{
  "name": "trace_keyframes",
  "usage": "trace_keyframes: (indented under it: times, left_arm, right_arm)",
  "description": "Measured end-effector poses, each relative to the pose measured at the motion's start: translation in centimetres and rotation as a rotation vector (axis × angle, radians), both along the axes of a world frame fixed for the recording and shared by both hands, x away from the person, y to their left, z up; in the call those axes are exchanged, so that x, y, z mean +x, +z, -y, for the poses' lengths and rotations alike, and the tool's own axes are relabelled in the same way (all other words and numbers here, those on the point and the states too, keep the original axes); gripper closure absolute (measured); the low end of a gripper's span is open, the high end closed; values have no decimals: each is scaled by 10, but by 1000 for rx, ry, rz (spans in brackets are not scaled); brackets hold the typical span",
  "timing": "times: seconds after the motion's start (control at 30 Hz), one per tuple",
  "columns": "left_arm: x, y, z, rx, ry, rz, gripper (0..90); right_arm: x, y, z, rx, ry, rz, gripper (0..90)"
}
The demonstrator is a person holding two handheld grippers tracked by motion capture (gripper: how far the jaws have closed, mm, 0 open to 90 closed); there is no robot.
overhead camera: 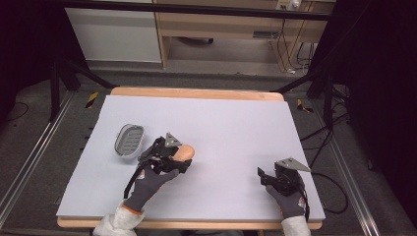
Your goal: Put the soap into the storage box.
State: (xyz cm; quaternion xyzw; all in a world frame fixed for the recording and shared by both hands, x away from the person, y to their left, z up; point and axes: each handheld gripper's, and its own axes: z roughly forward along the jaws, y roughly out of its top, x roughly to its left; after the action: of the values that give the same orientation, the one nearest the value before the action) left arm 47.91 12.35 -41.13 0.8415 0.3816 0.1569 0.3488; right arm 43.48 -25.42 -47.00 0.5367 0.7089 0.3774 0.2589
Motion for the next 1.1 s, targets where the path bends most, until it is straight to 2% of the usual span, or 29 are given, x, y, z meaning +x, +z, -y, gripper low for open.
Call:
trace_keyframes:
  times: [0.37,0.7,1.1]
  left_arm:
    - [-3,4,-25,-24,51,11,319]
    - [-1,15,-50,-39,103,32,319]
    - [3,24,-70,-54,145,53,319]
  right_arm:
    - [0,0,0,-4,0,1,296]
    - [0,0,0,1,-1,-3,296]
    - [0,0,0,1,-1,-3,295]
